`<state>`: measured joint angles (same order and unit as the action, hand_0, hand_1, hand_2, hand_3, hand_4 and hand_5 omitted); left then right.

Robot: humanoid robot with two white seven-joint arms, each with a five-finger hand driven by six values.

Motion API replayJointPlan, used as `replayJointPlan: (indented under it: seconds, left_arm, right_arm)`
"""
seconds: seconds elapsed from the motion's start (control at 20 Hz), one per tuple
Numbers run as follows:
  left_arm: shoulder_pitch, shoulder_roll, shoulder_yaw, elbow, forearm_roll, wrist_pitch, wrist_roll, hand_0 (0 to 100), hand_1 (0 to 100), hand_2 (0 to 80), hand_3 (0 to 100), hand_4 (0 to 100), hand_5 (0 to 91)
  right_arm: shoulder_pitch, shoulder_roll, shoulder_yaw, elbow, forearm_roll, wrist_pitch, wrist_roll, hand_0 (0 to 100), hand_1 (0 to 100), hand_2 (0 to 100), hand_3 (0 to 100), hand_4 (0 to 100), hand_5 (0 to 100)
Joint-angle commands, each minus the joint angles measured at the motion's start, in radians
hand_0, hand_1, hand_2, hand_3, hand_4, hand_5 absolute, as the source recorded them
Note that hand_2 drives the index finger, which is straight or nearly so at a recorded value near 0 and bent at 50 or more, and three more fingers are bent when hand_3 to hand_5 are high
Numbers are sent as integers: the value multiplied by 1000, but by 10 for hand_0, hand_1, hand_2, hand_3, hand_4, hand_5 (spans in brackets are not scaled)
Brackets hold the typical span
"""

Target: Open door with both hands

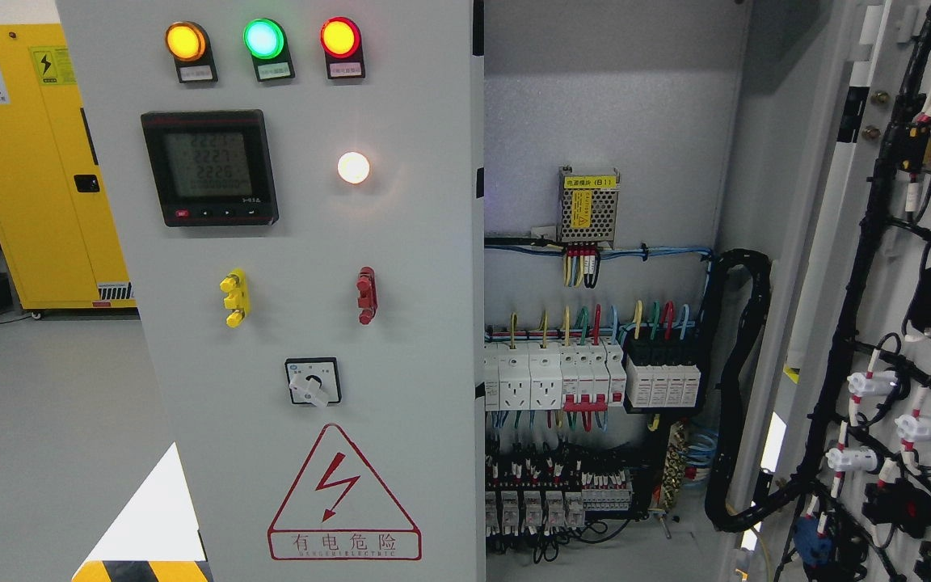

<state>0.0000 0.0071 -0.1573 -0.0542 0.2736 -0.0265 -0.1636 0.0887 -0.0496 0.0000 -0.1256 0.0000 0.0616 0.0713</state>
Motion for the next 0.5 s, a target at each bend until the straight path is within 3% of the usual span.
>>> replayJointPlan:
  seconds: [0.0, 0.15, 0.45]
  left_arm:
    - [-6, 4, 5, 70, -7, -1, 10, 0, 0, 0, 0, 0, 0]
    - [-6, 4, 5, 63, -7, -4, 10, 0, 0, 0, 0, 0, 0]
    - [-8, 2, 4, 62, -7, -4, 10, 0, 0, 0, 0, 0, 0]
  right_arm:
    - [-3, 1, -20, -3, -20, -2, -1, 201, 121, 0, 0, 0, 0]
    - [11, 1, -18, -113, -20, 0, -1, 201, 121, 0, 0, 0, 0]
    - [190, -3, -5, -763, -25, -2, -1, 201, 122, 0, 0, 0, 0]
